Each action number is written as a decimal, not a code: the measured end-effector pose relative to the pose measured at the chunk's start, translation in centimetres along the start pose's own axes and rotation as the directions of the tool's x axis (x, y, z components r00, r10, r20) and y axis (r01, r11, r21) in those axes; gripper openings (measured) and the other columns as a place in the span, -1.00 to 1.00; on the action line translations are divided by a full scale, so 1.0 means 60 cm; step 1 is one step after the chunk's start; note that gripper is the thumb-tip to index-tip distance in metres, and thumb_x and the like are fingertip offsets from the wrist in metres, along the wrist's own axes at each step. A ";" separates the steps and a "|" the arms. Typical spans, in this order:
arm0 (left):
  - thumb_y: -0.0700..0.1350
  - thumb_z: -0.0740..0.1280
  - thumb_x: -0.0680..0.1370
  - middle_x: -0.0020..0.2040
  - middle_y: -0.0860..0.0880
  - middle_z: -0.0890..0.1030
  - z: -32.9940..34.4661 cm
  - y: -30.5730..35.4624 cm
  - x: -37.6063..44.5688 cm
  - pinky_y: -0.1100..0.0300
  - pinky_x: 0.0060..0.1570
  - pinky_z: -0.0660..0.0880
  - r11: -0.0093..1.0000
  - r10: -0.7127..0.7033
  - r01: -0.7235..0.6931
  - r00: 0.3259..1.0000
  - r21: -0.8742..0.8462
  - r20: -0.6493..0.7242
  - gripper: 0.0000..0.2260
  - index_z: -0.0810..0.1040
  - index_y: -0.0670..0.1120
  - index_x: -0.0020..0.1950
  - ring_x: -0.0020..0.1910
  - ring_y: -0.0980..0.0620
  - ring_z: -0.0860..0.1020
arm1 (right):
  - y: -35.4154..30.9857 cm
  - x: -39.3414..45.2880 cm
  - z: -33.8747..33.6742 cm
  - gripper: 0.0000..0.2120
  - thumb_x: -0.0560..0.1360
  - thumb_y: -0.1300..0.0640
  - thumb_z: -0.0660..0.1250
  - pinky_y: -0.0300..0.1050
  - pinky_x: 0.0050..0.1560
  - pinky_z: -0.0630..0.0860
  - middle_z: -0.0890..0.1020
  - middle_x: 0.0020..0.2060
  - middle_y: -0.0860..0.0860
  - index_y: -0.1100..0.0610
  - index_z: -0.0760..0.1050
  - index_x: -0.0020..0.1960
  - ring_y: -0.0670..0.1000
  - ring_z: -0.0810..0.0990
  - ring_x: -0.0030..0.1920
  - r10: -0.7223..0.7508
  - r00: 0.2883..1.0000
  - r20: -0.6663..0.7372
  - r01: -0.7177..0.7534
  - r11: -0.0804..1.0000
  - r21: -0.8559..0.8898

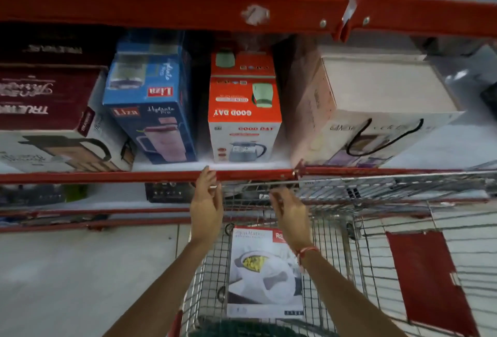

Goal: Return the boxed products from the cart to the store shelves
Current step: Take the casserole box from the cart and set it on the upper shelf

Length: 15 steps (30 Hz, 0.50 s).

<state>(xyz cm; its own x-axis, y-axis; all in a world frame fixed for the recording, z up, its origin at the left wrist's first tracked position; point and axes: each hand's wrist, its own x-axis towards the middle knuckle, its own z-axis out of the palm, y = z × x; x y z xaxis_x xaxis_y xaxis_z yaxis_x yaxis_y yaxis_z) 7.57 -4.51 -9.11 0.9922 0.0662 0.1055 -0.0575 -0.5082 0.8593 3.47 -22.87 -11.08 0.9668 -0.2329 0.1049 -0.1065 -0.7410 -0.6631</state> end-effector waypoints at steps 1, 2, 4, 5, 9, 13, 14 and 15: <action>-0.17 0.22 0.57 0.15 -0.07 0.58 0.008 -0.014 -0.023 0.39 0.01 0.53 1.000 -0.021 0.020 0.999 0.005 0.027 -0.65 0.31 -0.10 0.36 -0.02 0.25 0.57 | 0.021 -0.026 0.011 -0.77 0.55 -0.02 0.16 0.00 -0.29 0.66 0.66 -0.07 0.10 0.09 0.45 0.07 0.05 0.65 -0.24 0.051 0.997 0.054 -0.050 0.999 -0.019; -0.19 0.23 0.57 0.09 -0.07 0.60 0.016 -0.030 -0.045 0.47 -0.10 0.51 0.998 -0.051 0.048 0.996 0.035 0.075 -0.67 0.35 -0.12 0.33 -0.11 0.28 0.57 | 0.040 -0.050 0.020 -0.76 0.55 -0.02 0.18 0.01 -0.21 0.66 0.65 -0.02 0.11 0.09 0.45 0.11 0.07 0.65 -0.15 0.125 0.986 0.108 -0.121 0.992 -0.042; -0.19 0.24 0.56 0.12 -0.12 0.60 0.038 -0.072 -0.095 0.40 -0.06 0.50 0.982 -0.165 0.143 0.964 0.119 0.206 -0.69 0.41 -0.18 0.30 -0.06 0.14 0.60 | 0.088 -0.096 0.036 -0.66 0.53 0.07 0.29 0.03 0.10 0.58 0.55 0.19 0.16 0.13 0.39 0.28 0.15 0.56 0.13 0.309 0.921 0.237 -0.292 0.951 -0.106; -0.16 0.23 0.55 0.19 -0.16 0.58 0.051 -0.095 -0.118 0.28 0.03 0.50 0.965 -0.241 0.200 0.931 0.172 0.274 -0.68 0.42 -0.21 0.30 0.05 -0.02 0.60 | 0.111 -0.118 0.043 -0.52 0.50 0.10 0.34 0.05 0.25 0.48 0.47 0.29 0.18 0.17 0.31 0.36 0.19 0.47 0.26 0.416 0.856 0.307 -0.386 0.909 -0.156; -0.17 0.28 0.54 0.28 -0.23 0.50 0.097 -0.154 -0.189 0.12 0.02 0.48 0.852 -0.515 0.407 0.764 0.331 0.387 -0.59 0.33 -0.22 0.36 0.18 -0.19 0.54 | 0.193 -0.181 0.065 -0.30 0.43 0.05 0.41 0.20 0.39 0.33 0.24 0.44 0.25 0.25 0.19 0.43 0.28 0.24 0.41 0.657 0.528 0.538 -0.568 0.744 -0.351; -0.14 0.32 0.52 0.31 -0.24 0.48 0.139 -0.194 -0.213 0.06 0.08 0.51 0.712 -0.702 0.558 0.577 0.425 0.418 -0.45 0.21 -0.24 0.44 0.23 -0.21 0.50 | 0.241 -0.194 0.087 -0.36 0.40 0.11 0.45 0.05 0.08 0.60 0.50 0.21 0.23 0.30 0.25 0.36 0.19 0.55 0.15 0.694 0.390 0.605 -0.771 0.606 -0.199; -0.13 0.33 0.52 0.28 -0.23 0.52 0.144 -0.205 -0.216 0.03 0.09 0.52 0.697 -0.717 0.568 0.548 0.438 0.430 -0.50 0.28 -0.22 0.40 0.20 -0.21 0.52 | 0.246 -0.194 0.092 -0.51 0.42 0.15 0.44 -0.01 -0.02 0.63 0.57 0.12 0.22 0.30 0.38 0.26 0.11 0.61 0.02 0.684 0.400 0.610 -0.794 0.591 -0.142; -0.12 0.33 0.51 0.24 -0.22 0.55 0.146 -0.213 -0.218 0.00 0.09 0.54 0.691 -0.723 0.567 0.537 0.448 0.435 -0.58 0.37 -0.20 0.34 0.16 -0.20 0.55 | 0.242 -0.192 0.094 -0.69 0.43 0.19 0.44 -0.05 -0.10 0.62 0.63 0.03 0.22 0.27 0.50 0.11 0.07 0.63 -0.09 0.675 0.415 0.610 -0.807 0.582 -0.095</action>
<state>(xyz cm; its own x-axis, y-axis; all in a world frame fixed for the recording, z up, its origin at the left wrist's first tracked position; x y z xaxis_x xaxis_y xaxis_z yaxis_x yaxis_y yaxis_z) -3.72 -6.39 -25.86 0.6220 0.0291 -0.7825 0.5727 -0.6983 0.4293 -7.89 -27.42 -26.08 0.4711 -0.2121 -0.8562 -0.8646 -0.3030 -0.4007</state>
